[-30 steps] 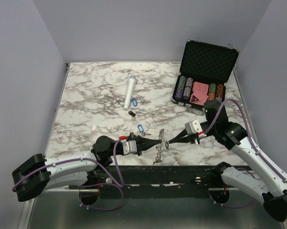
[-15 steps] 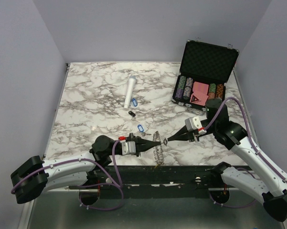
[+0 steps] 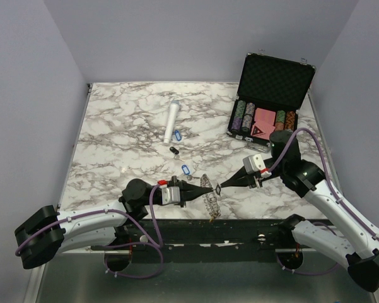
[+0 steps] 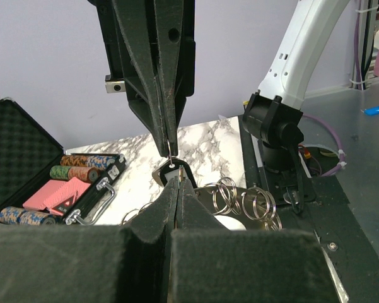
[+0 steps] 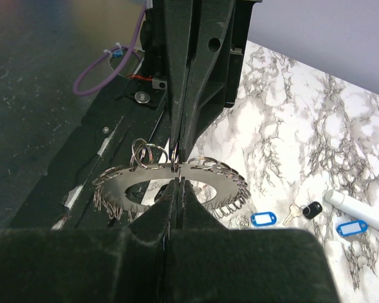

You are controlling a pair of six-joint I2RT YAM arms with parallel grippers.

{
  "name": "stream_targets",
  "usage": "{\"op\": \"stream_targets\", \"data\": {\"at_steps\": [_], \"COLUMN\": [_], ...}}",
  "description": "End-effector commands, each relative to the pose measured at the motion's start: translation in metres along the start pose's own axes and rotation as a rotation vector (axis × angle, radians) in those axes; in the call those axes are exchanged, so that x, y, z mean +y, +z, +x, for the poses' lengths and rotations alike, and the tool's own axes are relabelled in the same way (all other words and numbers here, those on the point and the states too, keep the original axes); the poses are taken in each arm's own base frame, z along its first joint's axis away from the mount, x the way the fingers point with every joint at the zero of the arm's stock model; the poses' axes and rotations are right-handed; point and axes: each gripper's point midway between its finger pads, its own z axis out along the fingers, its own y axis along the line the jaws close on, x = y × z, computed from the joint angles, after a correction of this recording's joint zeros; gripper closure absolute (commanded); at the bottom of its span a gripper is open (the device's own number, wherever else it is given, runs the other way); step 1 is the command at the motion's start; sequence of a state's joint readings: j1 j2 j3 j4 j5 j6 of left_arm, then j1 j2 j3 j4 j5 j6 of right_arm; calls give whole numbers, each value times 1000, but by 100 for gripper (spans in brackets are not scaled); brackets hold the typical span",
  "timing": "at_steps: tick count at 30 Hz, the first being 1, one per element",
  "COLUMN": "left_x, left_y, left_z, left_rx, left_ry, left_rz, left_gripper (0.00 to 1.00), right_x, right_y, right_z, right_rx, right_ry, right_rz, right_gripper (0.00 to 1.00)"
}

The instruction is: Put the keys on the keyring

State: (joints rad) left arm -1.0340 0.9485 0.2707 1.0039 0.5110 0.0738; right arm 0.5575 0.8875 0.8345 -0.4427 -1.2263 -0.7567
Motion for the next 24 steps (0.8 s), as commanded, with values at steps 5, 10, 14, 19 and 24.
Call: {"op": "stream_targets", "data": {"at_steps": [5, 10, 14, 19, 24], "left_x": [0, 0, 1, 1, 1], "left_y": [1, 1, 0, 0, -1], "left_z": [-16, -17, -16, -16, -17], "left_rx": [-59, -56, -55, -55, -53], "left_ry": [30, 32, 34, 35, 39], "left_rz": [12, 12, 9, 11, 8], "left_gripper": [100, 100, 100, 100, 100], "right_x": [9, 10, 10, 10, 11], "right_y": [2, 2, 2, 1, 1], "right_z": [-1, 0, 0, -1, -1], "right_rx": [-11, -11, -9, -6, -5], "right_ry": [8, 5, 2, 0, 0], "right_rz": [-39, -39, -37, -38, -39], "right_gripper": [100, 100, 100, 100, 100]}}
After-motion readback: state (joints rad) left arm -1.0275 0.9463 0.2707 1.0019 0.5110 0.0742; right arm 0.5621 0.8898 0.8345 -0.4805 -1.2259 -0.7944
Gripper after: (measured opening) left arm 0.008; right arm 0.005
